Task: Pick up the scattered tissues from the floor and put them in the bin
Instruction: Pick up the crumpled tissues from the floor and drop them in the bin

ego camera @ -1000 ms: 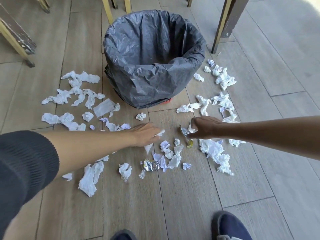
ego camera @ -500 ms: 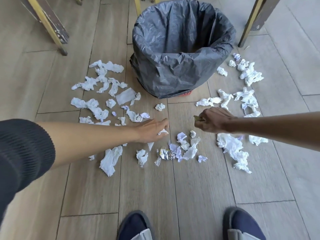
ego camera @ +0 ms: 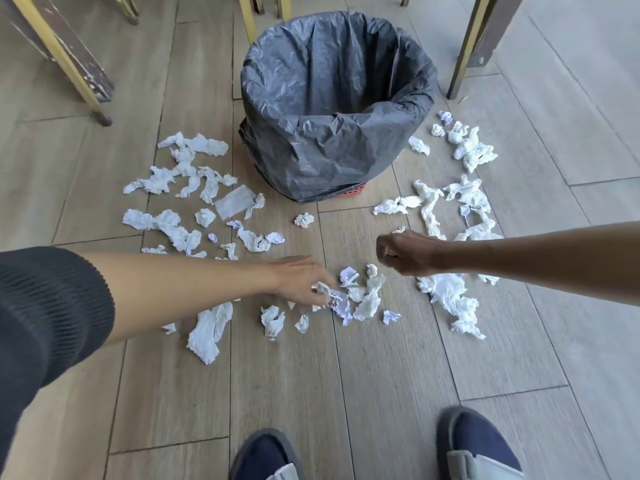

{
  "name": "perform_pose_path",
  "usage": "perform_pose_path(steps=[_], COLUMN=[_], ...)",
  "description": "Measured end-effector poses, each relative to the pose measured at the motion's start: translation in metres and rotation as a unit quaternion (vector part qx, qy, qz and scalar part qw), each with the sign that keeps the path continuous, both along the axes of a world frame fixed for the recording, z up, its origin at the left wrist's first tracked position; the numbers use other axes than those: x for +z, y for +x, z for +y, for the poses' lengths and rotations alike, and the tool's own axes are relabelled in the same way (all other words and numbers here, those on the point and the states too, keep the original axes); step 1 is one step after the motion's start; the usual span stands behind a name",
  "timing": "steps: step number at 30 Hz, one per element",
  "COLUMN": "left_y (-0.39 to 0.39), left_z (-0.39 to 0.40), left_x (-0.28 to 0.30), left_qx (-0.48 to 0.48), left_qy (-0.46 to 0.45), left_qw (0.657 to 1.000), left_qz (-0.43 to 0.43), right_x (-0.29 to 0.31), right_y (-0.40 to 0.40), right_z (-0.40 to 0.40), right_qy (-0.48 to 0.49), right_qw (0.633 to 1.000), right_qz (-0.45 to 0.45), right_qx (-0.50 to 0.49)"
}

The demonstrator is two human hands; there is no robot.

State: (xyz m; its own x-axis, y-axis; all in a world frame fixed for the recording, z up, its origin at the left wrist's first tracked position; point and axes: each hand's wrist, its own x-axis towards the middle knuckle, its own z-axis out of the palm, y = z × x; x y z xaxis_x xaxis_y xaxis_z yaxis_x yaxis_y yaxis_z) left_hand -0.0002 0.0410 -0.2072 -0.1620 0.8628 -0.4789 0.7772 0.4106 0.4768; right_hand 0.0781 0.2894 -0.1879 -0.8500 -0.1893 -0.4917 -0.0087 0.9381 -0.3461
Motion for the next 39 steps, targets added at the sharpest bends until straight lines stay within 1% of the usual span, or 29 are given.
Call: perform_pose_path(steps=[2,5,8,11,15,18,21,23,25,27,29,31,32,34,35,36,37,38,39], left_y=[-0.003,-0.007,-0.010,-0.017,-0.024,-0.027,-0.027,-0.033,-0.042,-0.052,-0.063,-0.075,-0.083,-0.101,-0.109,-0.117,-0.124,-0.128,-0.132], left_z=[-0.001,-0.002,-0.001,0.000,-0.007,-0.011,-0.007,-0.001,0.006,0.012,0.021,0.031,0.036,0.046,0.052,0.057,0.063,0.068,0.073], left_x=[0.006,0.022,0.033,0.049,0.074,0.094,0.121,0.138,0.155,0.170,0.182,0.191,0.194,0.196,0.198,0.197,0.198,0.199,0.200], left_qx=[0.063,0.127,0.142,0.150,0.206,0.254,0.310,0.337,0.367,0.396,0.427,0.473,0.496,0.535,0.551,0.568,0.582,0.592,0.595], left_qy=[0.017,-0.001,0.002,0.023,0.036,0.061,0.135,0.193,0.249,0.303,0.346,0.370,0.366,0.326,0.297,0.267,0.244,0.225,0.221], left_qw=[0.998,0.992,0.990,0.988,0.978,0.965,0.941,0.921,0.895,0.866,0.835,0.800,0.787,0.779,0.780,0.778,0.774,0.770,0.766], left_qz=[-0.019,-0.011,-0.015,0.013,0.008,-0.011,-0.021,-0.023,-0.034,-0.038,-0.018,0.009,0.019,0.016,-0.003,-0.031,-0.060,-0.082,-0.106], right_x=[0.004,0.010,0.024,0.050,0.088,0.114,0.135,0.145,0.153,0.161,0.170,0.181,0.186,0.197,0.201,0.204,0.207,0.209,0.210], right_y=[-0.001,-0.004,-0.010,-0.020,-0.037,-0.050,-0.060,-0.067,-0.074,-0.082,-0.092,-0.105,-0.112,-0.125,-0.130,-0.134,-0.137,-0.139,-0.141], right_z=[-0.006,-0.013,-0.023,-0.038,-0.061,-0.071,-0.076,-0.076,-0.074,-0.070,-0.065,-0.059,-0.055,-0.045,-0.041,-0.038,-0.036,-0.034,-0.031], right_qy=[0.002,-0.007,-0.017,-0.037,-0.105,-0.122,-0.178,-0.238,-0.298,-0.337,-0.354,-0.367,-0.374,-0.406,-0.447,-0.495,-0.542,-0.579,-0.606], right_qw=[1.000,0.999,0.997,0.992,0.978,0.963,0.944,0.927,0.906,0.883,0.862,0.844,0.832,0.796,0.764,0.718,0.665,0.619,0.583], right_qz=[0.017,0.035,0.070,0.119,0.181,0.238,0.277,0.286,0.281,0.273,0.270,0.243,0.220,0.146,0.102,0.062,0.035,0.023,0.022], right_qx=[0.025,0.025,0.025,0.025,0.020,0.020,-0.004,-0.045,-0.108,-0.181,-0.242,-0.307,-0.346,-0.423,-0.454,-0.485,-0.512,-0.531,-0.541])
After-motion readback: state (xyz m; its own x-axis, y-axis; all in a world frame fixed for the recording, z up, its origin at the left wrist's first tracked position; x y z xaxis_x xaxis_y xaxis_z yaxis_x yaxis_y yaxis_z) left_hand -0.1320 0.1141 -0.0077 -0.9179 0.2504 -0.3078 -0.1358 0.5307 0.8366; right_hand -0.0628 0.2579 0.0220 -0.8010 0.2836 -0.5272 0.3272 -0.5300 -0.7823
